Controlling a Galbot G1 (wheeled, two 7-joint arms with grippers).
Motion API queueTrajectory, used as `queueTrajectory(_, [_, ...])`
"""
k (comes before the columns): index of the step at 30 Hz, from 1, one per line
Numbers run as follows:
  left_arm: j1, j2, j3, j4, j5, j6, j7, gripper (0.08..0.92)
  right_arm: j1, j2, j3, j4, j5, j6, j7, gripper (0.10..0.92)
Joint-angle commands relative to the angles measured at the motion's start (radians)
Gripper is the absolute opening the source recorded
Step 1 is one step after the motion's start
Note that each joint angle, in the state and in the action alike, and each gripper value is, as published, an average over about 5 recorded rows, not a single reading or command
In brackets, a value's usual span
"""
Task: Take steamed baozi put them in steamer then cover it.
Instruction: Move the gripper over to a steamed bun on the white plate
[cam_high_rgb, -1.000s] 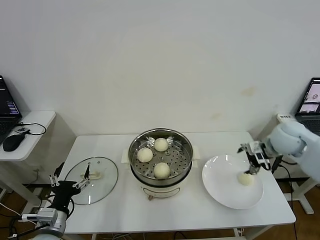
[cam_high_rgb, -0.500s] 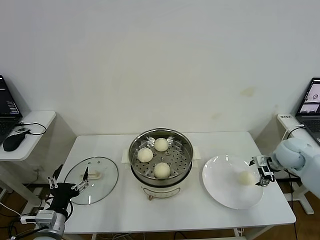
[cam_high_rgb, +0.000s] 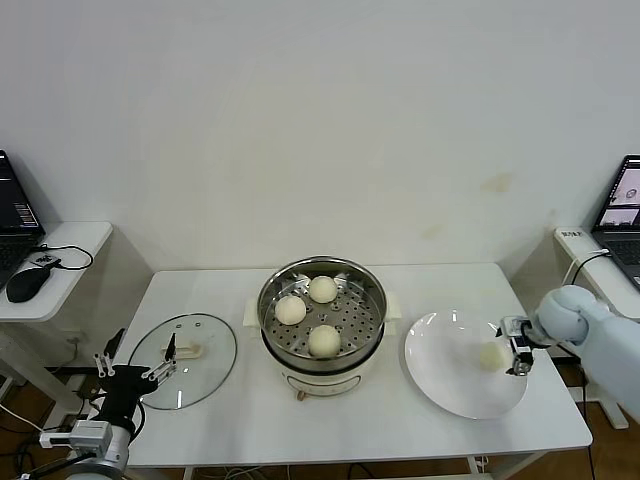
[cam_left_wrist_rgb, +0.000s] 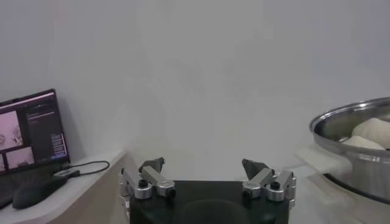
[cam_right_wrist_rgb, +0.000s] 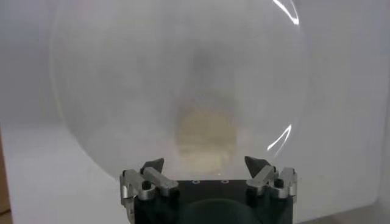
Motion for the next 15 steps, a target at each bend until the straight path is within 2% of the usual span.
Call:
queueTrajectory(1, [0.001,0.0,-0.001,0.0,-0.001,0.0,0.0,0.823,-0.015,0.048,0.015,-0.053,-0.019,0.0,0.005,0.823])
queueTrajectory(7, [-0.001,-0.002,0.001,0.003,-0.001,-0.001,0.0,0.823,-0.006,0.052,0.018,-0.056,-0.024,-0.008,0.005,0.794])
queueTrajectory(15, [0.0,-0.001,0.0,0.0,-0.002,-0.001,-0.001,0.823,0.006,0.044,0.015,-0.044,-0.011,-0.014,-0.023,0.68])
